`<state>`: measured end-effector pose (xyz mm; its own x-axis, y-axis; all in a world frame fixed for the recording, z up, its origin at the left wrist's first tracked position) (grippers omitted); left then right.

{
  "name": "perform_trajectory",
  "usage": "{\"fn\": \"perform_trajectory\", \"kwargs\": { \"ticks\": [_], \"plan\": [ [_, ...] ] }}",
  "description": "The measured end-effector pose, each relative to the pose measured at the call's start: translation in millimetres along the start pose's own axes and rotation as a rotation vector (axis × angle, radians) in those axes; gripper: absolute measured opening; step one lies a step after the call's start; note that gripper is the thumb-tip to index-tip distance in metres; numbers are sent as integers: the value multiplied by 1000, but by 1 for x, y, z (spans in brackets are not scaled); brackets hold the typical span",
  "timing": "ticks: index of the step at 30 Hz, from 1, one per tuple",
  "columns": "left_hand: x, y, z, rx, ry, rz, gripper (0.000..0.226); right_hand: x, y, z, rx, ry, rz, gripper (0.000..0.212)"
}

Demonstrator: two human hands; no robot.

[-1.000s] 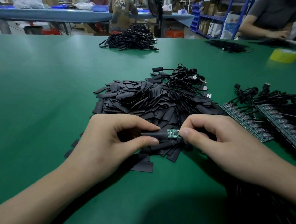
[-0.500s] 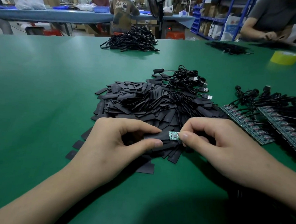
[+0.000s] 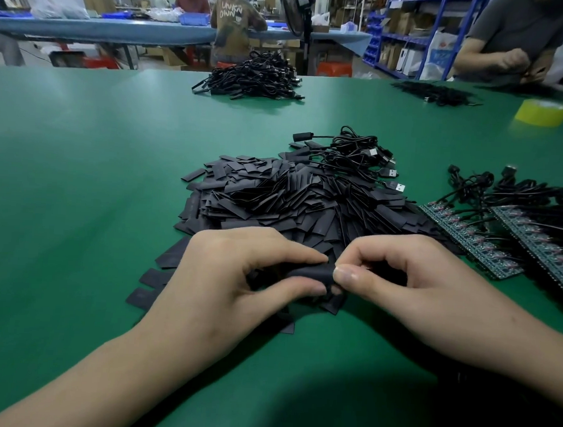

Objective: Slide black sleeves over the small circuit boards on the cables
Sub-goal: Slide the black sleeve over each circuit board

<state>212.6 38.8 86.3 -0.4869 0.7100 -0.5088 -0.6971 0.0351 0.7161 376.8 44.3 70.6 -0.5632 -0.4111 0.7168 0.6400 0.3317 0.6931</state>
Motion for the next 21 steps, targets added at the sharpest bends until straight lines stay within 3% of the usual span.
{"fn": "perform_trajectory", "kwargs": {
  "ticks": [4, 10, 21],
  "plan": [
    [17, 6, -3, -95, 126, -138, 20, 0, 12, -3, -161, 97, 106, 8],
    [22, 3, -4, -110, 160, -259, 21, 22, 21, -12, -312, 243, -189, 3],
    [16, 1, -4, -127, 134, -278, 18, 32, 21, -19, -397, 331, -333, 1]
  ]
}}
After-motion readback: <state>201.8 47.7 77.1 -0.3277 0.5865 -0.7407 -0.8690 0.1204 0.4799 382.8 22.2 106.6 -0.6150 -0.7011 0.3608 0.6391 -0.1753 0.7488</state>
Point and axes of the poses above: each hand's wrist, its own z-axis towards the middle knuckle, its own y-axis out of the back of the hand, x = y × z, the point moved 7 cm from there along z, towards the middle knuckle, and after that the axes turned 9 degrees about x, right-handed, at the moved point
